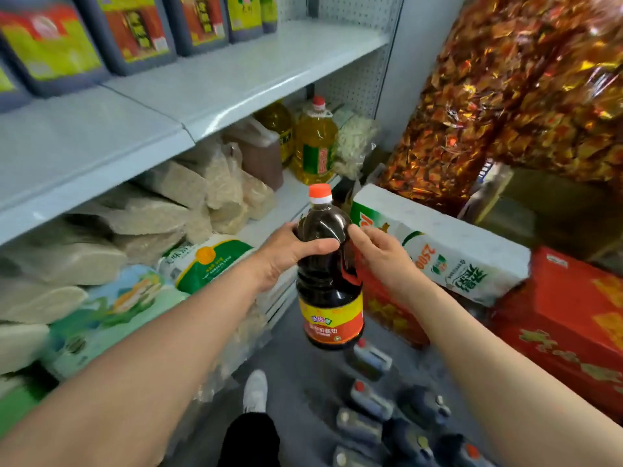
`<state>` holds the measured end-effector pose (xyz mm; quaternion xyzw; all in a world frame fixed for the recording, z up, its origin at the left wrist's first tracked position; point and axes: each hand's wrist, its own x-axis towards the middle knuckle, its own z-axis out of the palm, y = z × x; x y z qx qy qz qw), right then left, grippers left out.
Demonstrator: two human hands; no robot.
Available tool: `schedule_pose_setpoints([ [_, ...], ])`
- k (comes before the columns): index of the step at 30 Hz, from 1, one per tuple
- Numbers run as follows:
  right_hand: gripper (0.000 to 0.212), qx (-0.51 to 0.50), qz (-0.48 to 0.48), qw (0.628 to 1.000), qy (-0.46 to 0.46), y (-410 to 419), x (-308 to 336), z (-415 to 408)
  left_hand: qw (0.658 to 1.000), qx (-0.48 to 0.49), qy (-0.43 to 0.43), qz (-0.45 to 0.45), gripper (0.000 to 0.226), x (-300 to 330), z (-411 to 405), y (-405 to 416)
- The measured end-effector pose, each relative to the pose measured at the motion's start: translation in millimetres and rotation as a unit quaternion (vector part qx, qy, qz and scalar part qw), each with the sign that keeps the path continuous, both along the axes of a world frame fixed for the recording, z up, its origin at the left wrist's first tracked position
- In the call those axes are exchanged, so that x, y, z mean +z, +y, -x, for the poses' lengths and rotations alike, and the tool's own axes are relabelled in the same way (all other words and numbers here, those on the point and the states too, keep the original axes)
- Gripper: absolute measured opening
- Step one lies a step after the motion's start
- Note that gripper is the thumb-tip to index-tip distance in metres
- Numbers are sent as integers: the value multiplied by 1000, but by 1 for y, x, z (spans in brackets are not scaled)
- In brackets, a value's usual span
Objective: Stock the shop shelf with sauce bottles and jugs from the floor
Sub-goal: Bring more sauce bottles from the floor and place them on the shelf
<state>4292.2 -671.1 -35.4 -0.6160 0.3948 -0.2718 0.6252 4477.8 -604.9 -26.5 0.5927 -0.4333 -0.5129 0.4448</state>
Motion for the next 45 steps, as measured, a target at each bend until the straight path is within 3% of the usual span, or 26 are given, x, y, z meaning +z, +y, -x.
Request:
schedule_pose_setpoints([
  [2, 59, 21, 44, 999, -10, 17, 17, -2, 997, 67, -27, 20, 41, 39, -7, 23],
  [4, 92, 61, 23, 998, -11, 36, 27, -8, 989, 127, -65, 41, 53, 75, -19, 46],
  [6, 111, 126, 6, 992, 11, 58, 35, -22, 976, 190, -89, 60, 62, 110, -34, 71],
  [8, 116, 174, 8, 985, 10, 83, 49, -45, 960, 255, -87, 75, 49, 142, -52, 99],
  [9, 113, 188, 18, 982, -7, 96, 58, -62, 952, 284, -84, 78, 47, 157, -60, 112],
  [13, 83, 231, 82, 966, -86, 150, 95, -134, 919, 371, -99, 92, 79, 205, -94, 173],
  [16, 72, 232, 130, 958, -105, 189, 116, -182, 899, 411, -110, 97, 56, 232, -121, 223],
  [20, 74, 276, 138, 942, -135, 246, 143, -237, 862, 468, -165, 104, 74, 262, -160, 296],
  [25, 74, 347, 103, 917, -169, 323, 170, -301, 845, 474, -236, 71, 43, 300, -194, 396],
  [29, 71, 398, 89, 895, -179, 383, 176, -341, 838, 466, -278, 51, 57, 304, -215, 475],
  [36, 73, 497, 97, 844, -178, 483, 174, -397, 777, 575, -248, 62, 48, 297, -236, 591],
  [39, 74, 516, 101, 833, -174, 519, 172, -420, 753, 609, -242, 68, 55, 292, -245, 628],
  [45, 73, 541, 98, 820, -157, 568, 165, -460, 722, 650, -221, 86, 45, 282, -271, 673],
])
